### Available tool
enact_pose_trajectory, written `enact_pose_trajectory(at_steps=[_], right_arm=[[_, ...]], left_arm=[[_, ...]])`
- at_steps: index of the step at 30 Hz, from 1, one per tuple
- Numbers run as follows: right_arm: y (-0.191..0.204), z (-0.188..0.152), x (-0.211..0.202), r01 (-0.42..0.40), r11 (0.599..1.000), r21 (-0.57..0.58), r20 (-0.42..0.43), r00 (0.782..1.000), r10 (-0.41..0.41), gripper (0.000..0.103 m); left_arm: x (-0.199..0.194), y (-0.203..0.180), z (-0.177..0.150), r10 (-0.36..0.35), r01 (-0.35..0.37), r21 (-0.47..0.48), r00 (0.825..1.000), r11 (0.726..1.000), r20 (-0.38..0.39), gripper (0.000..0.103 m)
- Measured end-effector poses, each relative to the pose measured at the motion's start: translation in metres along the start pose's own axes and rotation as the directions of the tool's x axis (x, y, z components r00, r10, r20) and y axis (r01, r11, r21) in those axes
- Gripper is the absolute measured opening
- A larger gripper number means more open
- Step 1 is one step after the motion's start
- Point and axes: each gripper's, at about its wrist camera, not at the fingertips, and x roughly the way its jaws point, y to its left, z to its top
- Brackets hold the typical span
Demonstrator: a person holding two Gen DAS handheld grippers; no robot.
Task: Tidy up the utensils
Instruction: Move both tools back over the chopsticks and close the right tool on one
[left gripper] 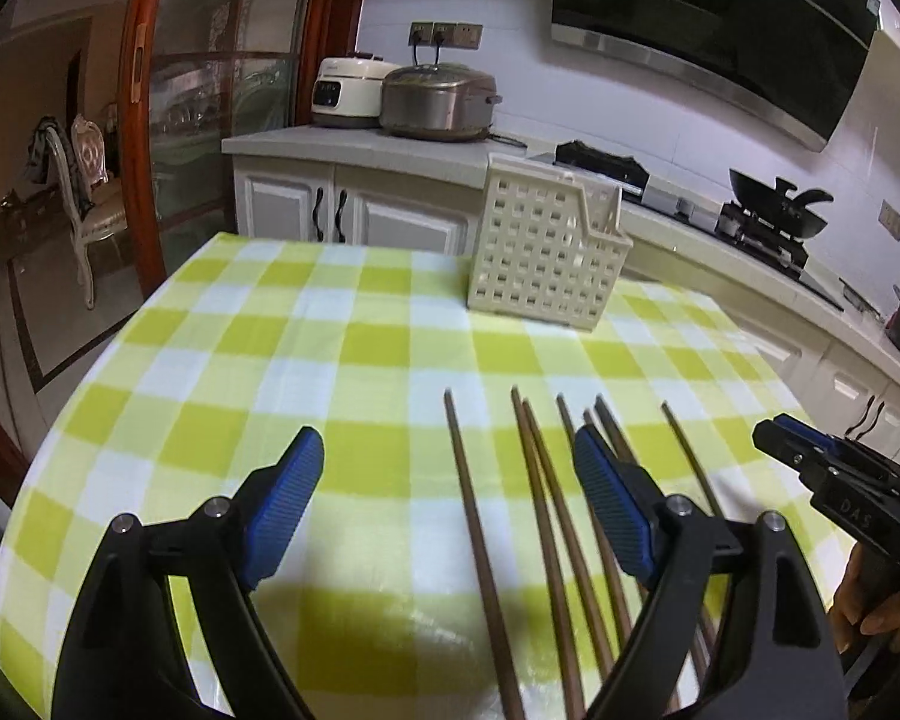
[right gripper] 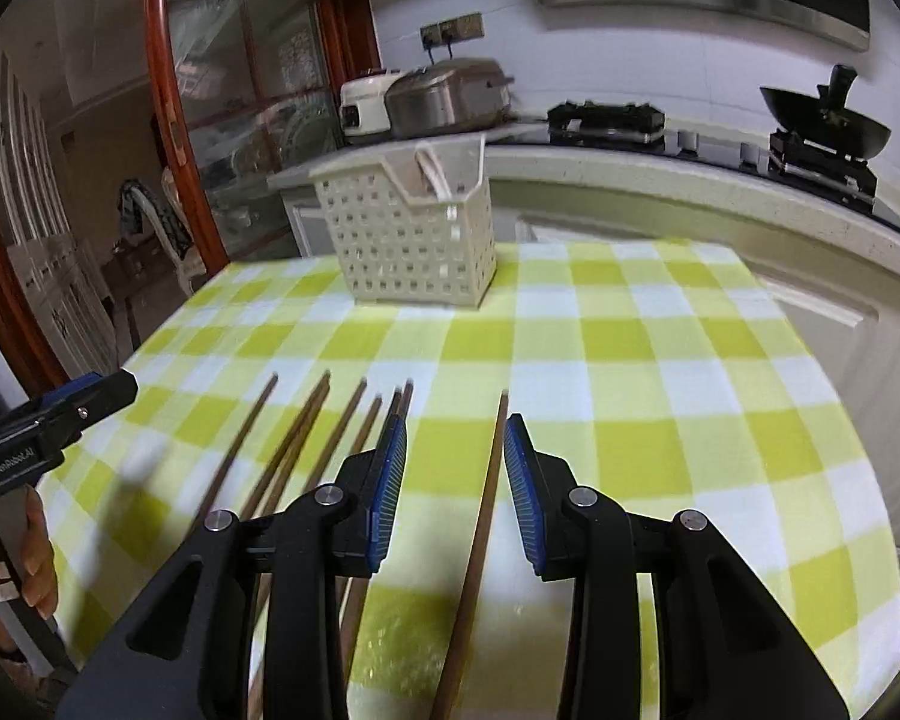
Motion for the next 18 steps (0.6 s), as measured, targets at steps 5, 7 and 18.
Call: enact_pose_trajectory(at_steps=[5,7,18], right_arm=[[-0.001,-0.01,0.016,0.032,0.999,0.0,-0.079,0.996,-0.032,0.034],[-0.003,-0.011,0.024,0.038,0.999,0.001,-0.116,0.993,-0.037,0.034],[0.0,0.0,0.064,0.08,0.995,-0.052,-0.214,0.973,-0.089,0.02]], left_arm=[[0.008,0.006,-0.011,-0.004,0.003,-0.021,0.999,1.0,-0.046,0.082],[0.009,0.008,-0.01,-0.006,0.005,-0.027,0.999,1.0,-0.052,0.082],[0.006,0.008,-0.007,0.021,-0.021,0.002,0.999,1.0,-0.047,0.082]])
